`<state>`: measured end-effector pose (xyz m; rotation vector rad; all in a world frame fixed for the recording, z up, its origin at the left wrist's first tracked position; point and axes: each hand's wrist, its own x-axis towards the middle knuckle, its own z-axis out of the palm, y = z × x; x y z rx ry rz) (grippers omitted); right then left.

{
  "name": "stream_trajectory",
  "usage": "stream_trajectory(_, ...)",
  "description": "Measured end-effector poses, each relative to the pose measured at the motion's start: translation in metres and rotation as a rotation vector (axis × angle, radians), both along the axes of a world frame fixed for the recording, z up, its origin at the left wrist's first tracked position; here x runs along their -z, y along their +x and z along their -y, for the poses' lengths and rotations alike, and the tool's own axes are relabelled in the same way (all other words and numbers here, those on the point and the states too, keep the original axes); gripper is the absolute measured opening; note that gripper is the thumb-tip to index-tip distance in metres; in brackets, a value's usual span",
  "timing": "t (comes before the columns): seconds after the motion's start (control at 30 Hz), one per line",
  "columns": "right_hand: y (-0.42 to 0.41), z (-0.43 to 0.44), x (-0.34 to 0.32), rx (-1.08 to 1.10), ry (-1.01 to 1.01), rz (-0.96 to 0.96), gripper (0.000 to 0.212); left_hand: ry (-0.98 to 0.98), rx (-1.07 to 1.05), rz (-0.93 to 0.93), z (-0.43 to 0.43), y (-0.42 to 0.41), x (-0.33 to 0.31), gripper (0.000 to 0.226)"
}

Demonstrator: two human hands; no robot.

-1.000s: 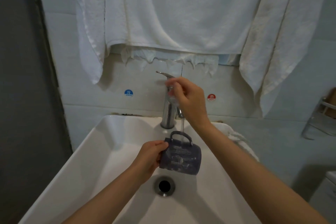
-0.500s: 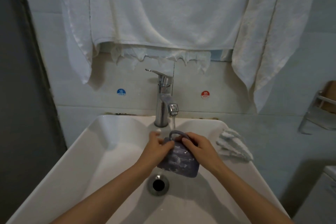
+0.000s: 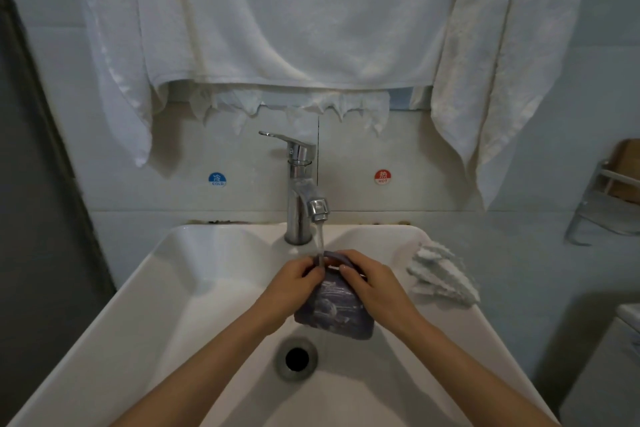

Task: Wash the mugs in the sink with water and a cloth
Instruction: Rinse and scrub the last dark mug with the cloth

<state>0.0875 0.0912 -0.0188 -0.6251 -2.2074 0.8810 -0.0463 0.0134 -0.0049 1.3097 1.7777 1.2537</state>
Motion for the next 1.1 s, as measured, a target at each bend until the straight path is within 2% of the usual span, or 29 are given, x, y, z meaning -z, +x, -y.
stream_trajectory(0.1,-0.003,0.003,0.001,-0.038,-0.005,-0.017,0.024,0.055,-0.065,-0.065,0.003,-0.003,0.001,0.023)
stream_trajectory(0.23,-0.004,-0.001,0.003,0.004,-0.088,-0.036,0.015,0.045,0.046,0.256,0.009,-0.003,-0.003,0.020)
stream_trajectory(0.37,-0.003,0.000,0.000,-0.036,-0.287,-0.007,0.014,0.016,0.078,0.436,0.015,-0.003,-0.003,0.020)
stream_trajectory(0.53,-0.004,0.005,-0.002,-0.082,-0.369,0.008,0.026,-0.025,0.080,0.548,0.022,-0.004,0.002,0.023)
stream_trajectory(0.63,-0.003,0.003,0.000,-0.136,-0.481,-0.012,0.045,-0.046,0.036,0.595,0.023,-0.009,0.003,0.020)
stream_trajectory(0.77,-0.002,0.007,0.000,-0.091,-0.351,0.007,0.020,-0.032,0.055,0.585,0.023,-0.008,0.003,0.020)
stream_trajectory(0.87,-0.004,0.008,0.001,-0.038,-0.302,-0.059,0.016,-0.016,0.069,0.574,0.023,-0.004,0.002,0.020)
stream_trajectory(0.93,-0.004,0.008,0.001,-0.070,-0.389,-0.079,0.018,-0.017,0.065,0.559,0.022,-0.005,0.000,0.021)
stream_trajectory(1.03,0.000,0.005,0.001,-0.237,-0.699,-0.111,0.029,-0.033,0.049,0.534,0.024,-0.010,-0.001,0.021)
stream_trajectory(1.1,0.002,0.001,-0.003,-0.301,-0.809,-0.121,0.036,-0.041,0.050,0.526,0.024,-0.011,-0.001,0.020)
